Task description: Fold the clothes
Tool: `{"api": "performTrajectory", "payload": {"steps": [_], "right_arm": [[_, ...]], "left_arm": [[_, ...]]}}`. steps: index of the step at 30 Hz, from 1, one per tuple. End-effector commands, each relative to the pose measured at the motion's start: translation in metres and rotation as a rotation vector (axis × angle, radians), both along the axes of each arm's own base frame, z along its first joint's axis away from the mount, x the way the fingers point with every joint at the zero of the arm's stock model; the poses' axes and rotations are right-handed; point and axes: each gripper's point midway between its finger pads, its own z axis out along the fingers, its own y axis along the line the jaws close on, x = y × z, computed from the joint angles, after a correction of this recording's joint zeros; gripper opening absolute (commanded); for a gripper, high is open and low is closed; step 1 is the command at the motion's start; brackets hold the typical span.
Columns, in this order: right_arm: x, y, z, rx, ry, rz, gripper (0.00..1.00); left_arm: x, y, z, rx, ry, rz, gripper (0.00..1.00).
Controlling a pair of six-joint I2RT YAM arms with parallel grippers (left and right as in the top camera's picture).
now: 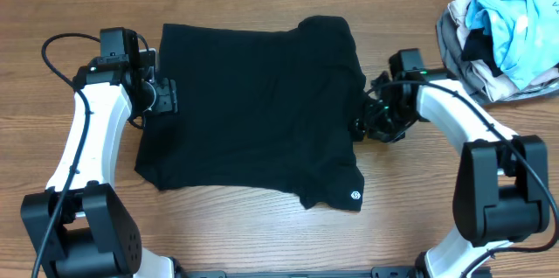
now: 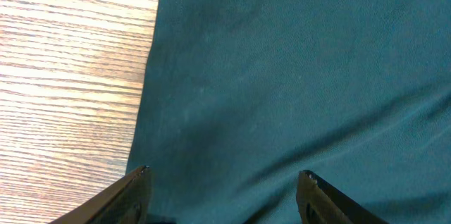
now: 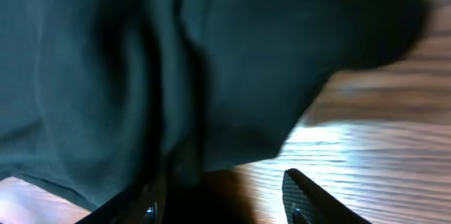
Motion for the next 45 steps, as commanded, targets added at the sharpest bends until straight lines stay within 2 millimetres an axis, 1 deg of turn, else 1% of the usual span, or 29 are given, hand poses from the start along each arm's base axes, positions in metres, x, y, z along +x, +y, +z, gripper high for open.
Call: {"api": "performTrajectory", "payload": {"steps": [1,4,7,12,16,20,24,28,33,35,38,40,45], "right_arm": [[0.0,0.0,-0.004,-0.057,0.009,-0.027,0.57],[-0.003,0.001,-0.013,-0.135,0.0,-0.023,0.61],[-0.006,0.007,-0.022,-0.169,-0.015,-0.01,0.66],[-0.008,0.011,-0.037,-0.22,-0.04,-0.039,0.66],[-0.009,0.001,-0.046,-0.272,-0.047,-0.09,0.63],[-0.015,-0.016,-0.054,-0.362,-0.04,-0.137,0.58],[-0.017,-0.034,-0.056,-0.424,-0.034,-0.155,0.58],[-0.015,-0.051,-0.056,-0.43,-0.032,-0.144,0.58],[-0.011,-0.077,-0.056,-0.433,-0.031,-0.146,0.59],[-0.011,-0.081,-0.057,-0.413,-0.026,-0.148,0.58],[-0.011,-0.077,-0.057,-0.372,-0.021,-0.141,0.58],[-0.01,-0.07,-0.056,-0.334,-0.021,-0.141,0.58],[0.0,-0.021,-0.045,-0.05,-0.043,-0.119,0.59]], "left_arm": [[0.004,0.001,0.008,0.014,-0.024,-0.022,0.68],[0.004,0.001,0.008,0.015,-0.024,-0.022,0.68],[0.004,0.001,0.008,0.015,-0.024,-0.021,0.68],[0.004,0.001,0.008,0.014,-0.024,-0.022,0.67],[0.004,0.001,0.008,0.014,-0.021,-0.022,0.67],[0.003,0.001,0.008,0.014,-0.019,-0.022,0.67],[0.003,0.001,0.007,0.014,-0.017,-0.022,0.67],[0.003,0.001,0.007,0.014,-0.016,-0.022,0.67],[0.003,0.001,0.007,0.014,-0.016,-0.021,0.67],[0.003,0.001,0.007,0.014,-0.016,-0.021,0.67],[0.003,0.001,0.007,0.013,-0.017,-0.022,0.67],[0.003,0.001,0.007,0.013,-0.017,-0.022,0.67],[0.004,0.001,0.008,0.013,-0.02,-0.021,0.67]]}}
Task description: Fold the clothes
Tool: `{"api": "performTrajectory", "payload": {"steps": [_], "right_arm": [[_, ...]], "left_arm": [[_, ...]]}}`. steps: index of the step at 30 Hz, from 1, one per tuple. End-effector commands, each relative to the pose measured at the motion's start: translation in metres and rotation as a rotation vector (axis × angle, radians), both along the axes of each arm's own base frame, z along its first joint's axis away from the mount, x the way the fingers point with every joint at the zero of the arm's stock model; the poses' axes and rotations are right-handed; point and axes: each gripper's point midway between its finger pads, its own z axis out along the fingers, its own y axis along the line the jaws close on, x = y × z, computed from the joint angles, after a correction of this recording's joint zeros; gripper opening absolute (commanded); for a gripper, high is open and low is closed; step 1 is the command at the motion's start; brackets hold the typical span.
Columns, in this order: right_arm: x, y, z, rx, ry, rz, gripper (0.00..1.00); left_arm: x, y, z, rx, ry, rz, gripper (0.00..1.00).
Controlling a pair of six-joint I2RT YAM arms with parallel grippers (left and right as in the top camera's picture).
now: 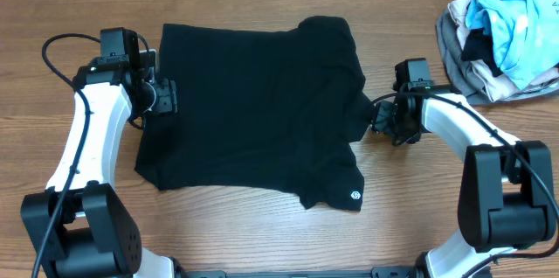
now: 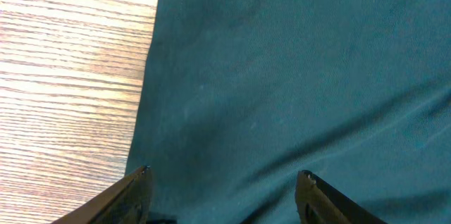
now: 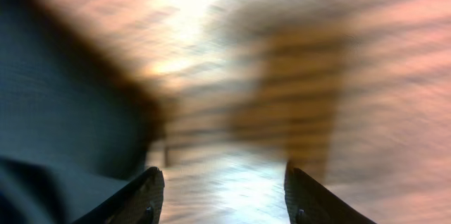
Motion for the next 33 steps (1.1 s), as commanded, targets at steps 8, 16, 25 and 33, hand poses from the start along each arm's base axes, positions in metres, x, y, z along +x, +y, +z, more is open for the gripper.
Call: {"api": "performTrajectory", "payload": {"steps": [8,16,25,33], "right_arm": [[-0.011,0.059,-0.005,0.341,0.031,0.075,0.59],[-0.003,0.062,-0.011,0.365,-0.028,0.061,0.6],[0.006,0.066,-0.009,0.385,-0.083,0.076,0.6],[0.014,0.055,-0.013,0.324,-0.109,0.031,0.45]], "left_arm": [[0.004,0.001,0.008,0.013,-0.023,-0.021,0.67],[0.004,0.001,0.008,0.013,-0.023,-0.021,0.67],[0.005,0.001,0.007,0.013,-0.024,-0.021,0.67],[0.005,0.001,0.0,0.011,-0.003,-0.022,0.67]]}}
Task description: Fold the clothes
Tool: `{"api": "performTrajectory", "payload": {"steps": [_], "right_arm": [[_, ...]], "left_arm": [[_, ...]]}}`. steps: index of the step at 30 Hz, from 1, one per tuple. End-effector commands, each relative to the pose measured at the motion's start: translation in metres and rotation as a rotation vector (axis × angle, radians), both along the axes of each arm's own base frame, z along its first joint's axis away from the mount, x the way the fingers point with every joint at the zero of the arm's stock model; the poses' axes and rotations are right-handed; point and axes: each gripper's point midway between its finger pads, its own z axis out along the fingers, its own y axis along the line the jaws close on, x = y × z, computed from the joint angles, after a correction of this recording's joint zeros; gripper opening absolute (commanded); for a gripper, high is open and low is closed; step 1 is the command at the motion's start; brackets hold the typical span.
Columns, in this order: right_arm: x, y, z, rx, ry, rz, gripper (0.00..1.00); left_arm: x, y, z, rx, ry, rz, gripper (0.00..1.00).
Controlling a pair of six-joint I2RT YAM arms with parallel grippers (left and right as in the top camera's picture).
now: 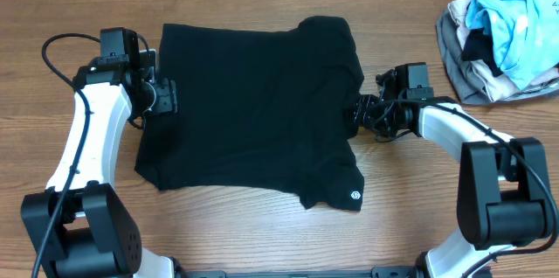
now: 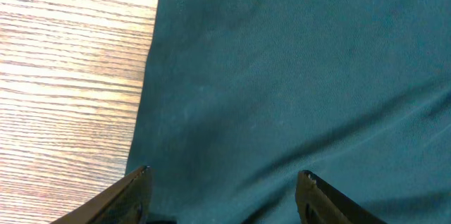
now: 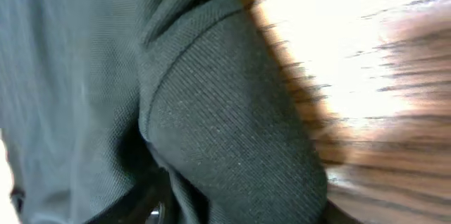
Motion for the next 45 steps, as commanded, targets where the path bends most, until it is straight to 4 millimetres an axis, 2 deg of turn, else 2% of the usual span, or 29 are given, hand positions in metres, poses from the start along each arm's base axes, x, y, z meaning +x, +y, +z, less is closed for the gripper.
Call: {"api": "performTrajectory", "payload": {"steps": [1,9,11,16,20,26,31,36,45], "right_arm": [[-0.009,-0.014,-0.024,-0.093,0.054,-0.044,0.42],[0.001,-0.05,-0.032,-0.29,0.027,-0.139,0.43],[0.004,-0.051,-0.032,-0.296,0.014,-0.145,0.47],[0.015,-0.051,-0.027,-0.28,-0.031,-0.153,0.48],[0.02,-0.038,-0.021,-0.207,-0.059,-0.128,0.47],[0.02,-0.013,-0.013,-0.084,-0.07,-0.068,0.31],[0.017,-0.013,-0.014,-0.079,-0.056,-0.068,0.04],[0.01,-0.023,-0.017,-0.085,-0.011,-0.089,0.04],[-0.004,-0.061,-0.02,-0.116,0.094,-0.147,0.04]], "left_arm": [[0.004,0.001,-0.001,0.01,0.001,-0.022,0.67],[0.004,0.001,-0.005,0.008,0.011,-0.022,0.67],[0.004,0.001,-0.005,0.008,0.011,-0.022,0.67],[0.004,0.001,-0.005,0.008,0.01,-0.022,0.67],[0.004,0.001,-0.005,0.008,0.01,-0.022,0.67],[0.005,0.0,-0.005,0.001,0.008,-0.024,0.66],[0.005,-0.002,-0.005,-0.006,0.009,-0.026,0.66],[0.005,-0.003,-0.005,-0.016,0.007,-0.029,0.66],[0.005,-0.003,-0.005,-0.016,0.007,-0.029,0.66]]}}
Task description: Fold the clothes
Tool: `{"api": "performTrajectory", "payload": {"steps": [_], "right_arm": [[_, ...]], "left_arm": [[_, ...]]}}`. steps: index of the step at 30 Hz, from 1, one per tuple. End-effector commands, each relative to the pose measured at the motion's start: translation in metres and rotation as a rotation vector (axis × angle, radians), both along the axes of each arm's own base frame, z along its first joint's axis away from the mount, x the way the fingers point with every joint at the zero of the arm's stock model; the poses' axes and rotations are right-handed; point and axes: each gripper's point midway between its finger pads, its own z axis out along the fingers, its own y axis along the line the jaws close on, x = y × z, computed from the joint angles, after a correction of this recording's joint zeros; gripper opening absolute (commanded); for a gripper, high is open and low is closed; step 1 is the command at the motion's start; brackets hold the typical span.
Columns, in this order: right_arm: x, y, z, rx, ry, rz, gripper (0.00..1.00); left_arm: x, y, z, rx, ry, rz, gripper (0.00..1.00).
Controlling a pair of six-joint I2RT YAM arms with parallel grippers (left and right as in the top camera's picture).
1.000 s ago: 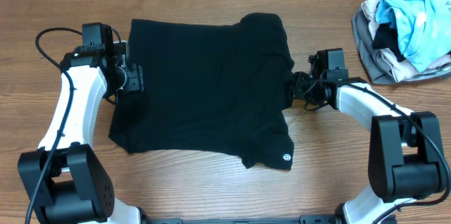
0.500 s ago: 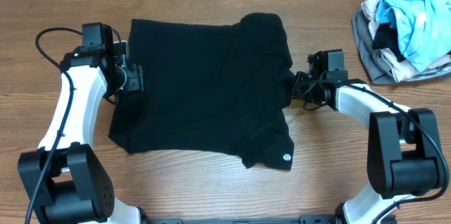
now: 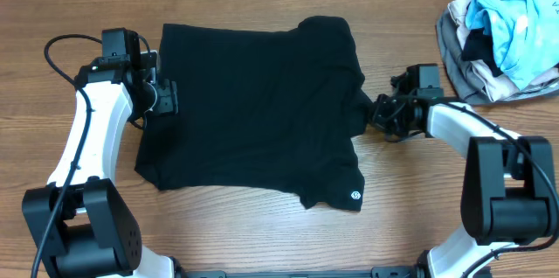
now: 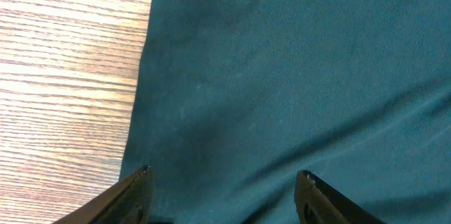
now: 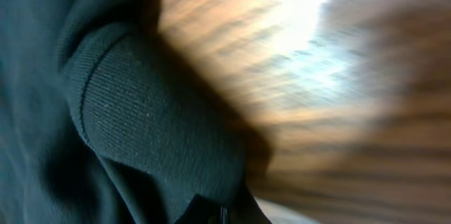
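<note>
A black shirt (image 3: 253,112) lies spread flat on the wooden table (image 3: 419,217), with a small white logo near its front right corner. My left gripper (image 3: 164,96) is at the shirt's left edge. In the left wrist view it stands open (image 4: 225,189) over the fabric (image 4: 282,76), nothing pinched between its fingers. My right gripper (image 3: 377,114) is at the shirt's right edge. In the right wrist view it (image 5: 222,215) is shut on the ribbed cuff (image 5: 148,125) of the shirt's sleeve.
A pile of other clothes (image 3: 502,38), light blue, grey and black, lies at the back right corner. Bare wood (image 4: 63,76) shows left of the shirt's edge. The arms' bases stand at the table's front edge.
My right gripper, open around the sleeve cuff before, is now shut on it and sits slightly farther right. The left gripper and the shirt look unchanged.
My right gripper was first open over the shirt's right edge, then open over bare wood just off the shirt, then back at the sleeve with the cuff between its fingers, and now shut on it. The left gripper stayed open at the left edge throughout.
</note>
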Motion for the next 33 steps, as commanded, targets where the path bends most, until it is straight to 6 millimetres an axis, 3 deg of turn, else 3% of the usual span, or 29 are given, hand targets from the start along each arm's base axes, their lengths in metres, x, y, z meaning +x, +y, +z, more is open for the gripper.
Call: {"api": "performTrajectory", "payload": {"steps": [1,7,13,25,26,28,29,33], "right_arm": [[-0.003,-0.028,-0.006,-0.076,0.038,-0.03,0.04],[0.006,-0.066,0.005,-0.24,0.056,-0.063,0.04],[0.028,-0.097,0.026,-0.424,0.003,-0.077,0.04],[0.044,-0.131,0.041,-0.615,-0.047,-0.113,0.04],[0.045,-0.127,0.044,-0.595,-0.045,-0.109,0.08],[0.047,-0.117,0.053,-0.535,-0.037,-0.084,0.33],[0.048,-0.111,0.06,-0.502,-0.034,-0.072,0.39],[0.053,-0.09,0.113,-0.381,-0.054,-0.058,0.52]], "left_arm": [[0.005,-0.002,0.001,-0.006,-0.009,-0.027,0.66],[0.007,-0.002,0.002,-0.005,-0.016,-0.027,0.66],[0.006,-0.002,0.0,-0.005,-0.011,-0.027,0.66],[0.006,-0.002,0.0,-0.006,-0.01,-0.027,0.66],[0.006,-0.002,0.0,-0.006,-0.01,-0.027,0.66],[0.006,-0.002,0.0,-0.005,-0.01,-0.028,0.68],[0.007,-0.002,0.0,-0.002,-0.012,-0.037,0.71],[0.004,-0.003,0.013,-0.008,0.003,-0.064,0.75]]}}
